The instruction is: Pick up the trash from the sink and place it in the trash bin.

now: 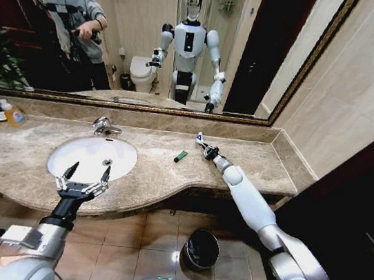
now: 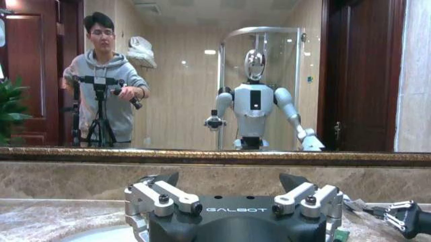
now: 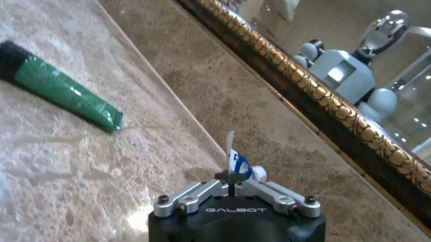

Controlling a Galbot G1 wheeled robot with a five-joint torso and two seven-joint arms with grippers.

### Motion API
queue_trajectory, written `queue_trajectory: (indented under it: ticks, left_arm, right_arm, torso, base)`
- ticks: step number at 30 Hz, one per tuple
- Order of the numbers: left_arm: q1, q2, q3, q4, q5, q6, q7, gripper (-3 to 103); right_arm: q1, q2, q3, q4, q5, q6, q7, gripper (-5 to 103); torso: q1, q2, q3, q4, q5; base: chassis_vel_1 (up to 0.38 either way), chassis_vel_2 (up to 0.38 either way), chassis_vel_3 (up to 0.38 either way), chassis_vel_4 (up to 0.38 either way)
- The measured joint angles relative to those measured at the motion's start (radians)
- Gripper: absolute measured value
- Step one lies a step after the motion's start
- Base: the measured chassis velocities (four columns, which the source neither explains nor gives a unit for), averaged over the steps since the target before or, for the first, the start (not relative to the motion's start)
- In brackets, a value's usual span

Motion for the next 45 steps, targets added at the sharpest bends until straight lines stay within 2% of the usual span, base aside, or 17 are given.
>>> queue_trajectory:
  ticks: [5,12,15,20,23,29,34,38,40,42,44,45]
  left_arm:
    - [0.000,0.000,0.000,0.000,0.000,0.000,0.000,100]
    - [0.000,0.000,0.000,0.000,0.000,0.000,0.000,100]
    - [0.000,0.000,0.000,0.000,0.000,0.000,0.000,100]
    - [0.000,0.000,0.000,0.000,0.000,0.000,0.000,100]
    - [0.000,0.000,0.000,0.000,0.000,0.000,0.000,100]
    - [0.000,0.000,0.000,0.000,0.000,0.000,0.000,100]
    - [0.000,0.000,0.000,0.000,0.000,0.000,0.000,100]
    - [0.000,0.000,0.000,0.000,0.000,0.000,0.000,100]
    - [0.000,0.000,0.000,0.000,0.000,0.000,0.000,100]
    - [0.000,0.000,0.000,0.000,0.000,0.000,0.000,100]
    - [0.000,0.000,0.000,0.000,0.000,0.000,0.000,100]
    - [0.000,0.000,0.000,0.000,0.000,0.000,0.000,100]
  right_arm:
    - [-0.077,-0.021,0.082,0.109,0.062,-0.035,0.012,0]
    - [-0.189,-0.060,0.205,0.248,0.105,-0.046,0.050,0]
    - [-0.312,-0.105,0.287,0.372,0.159,-0.073,0.099,0]
    - [-0.441,-0.148,0.339,0.480,0.216,-0.093,0.124,0]
    - [-0.566,-0.176,0.408,0.608,0.295,-0.134,0.140,0]
    - [-0.652,-0.183,0.475,0.704,0.330,-0.158,0.143,0]
    - [-0.777,-0.183,0.574,0.791,0.378,-0.166,0.145,0]
    - [-0.899,-0.176,0.643,0.858,0.441,-0.169,0.135,0]
    - [-1.001,-0.155,0.705,0.904,0.502,-0.157,0.084,0]
    - [-1.069,-0.131,0.746,0.926,0.534,-0.125,0.044,0]
    - [-1.080,-0.126,0.752,0.929,0.537,-0.118,0.039,0]
    - [-1.155,-0.095,0.774,0.938,0.566,-0.060,-0.013,0]
  torso:
    - [0.000,0.000,0.000,0.0001,0.0002]
    - [0.000,0.000,0.000,0.0000,0.0000]
    - [0.000,0.000,0.000,0.0001,0.0000]
    - [0.000,0.000,0.000,-0.0002,0.0005]
    - [0.000,0.000,0.000,-0.0003,0.0000]
    - [0.000,0.000,0.000,0.0002,0.0002]
    - [0.000,0.000,0.000,0.0000,0.0002]
    - [0.000,0.000,0.000,-0.0001,0.0002]
    - [0.000,0.000,0.000,-0.0001,-0.0001]
    - [0.000,0.000,0.000,-0.0001,-0.0001]
    - [0.000,0.000,0.000,-0.0001,0.0000]
    - [0.000,0.000,0.000,0.0000,0.0002]
  base:
    - [0.000,0.000,0.000,0.000]
    - [0.000,0.000,0.000,0.000]
    - [0.000,0.000,0.000,0.000]
    - [0.000,0.000,0.000,0.000]
    - [0.000,0.000,0.000,0.000]
    - [0.000,0.000,0.000,0.000]
    - [0.000,0.000,0.000,0.000]
    - [0.000,0.000,0.000,0.000]
    - [0.000,0.000,0.000,0.000]
    - [0.000,0.000,0.000,0.000]
    - [0.000,0.000,0.000,0.000]
    - [0.000,0.000,0.000,0.000]
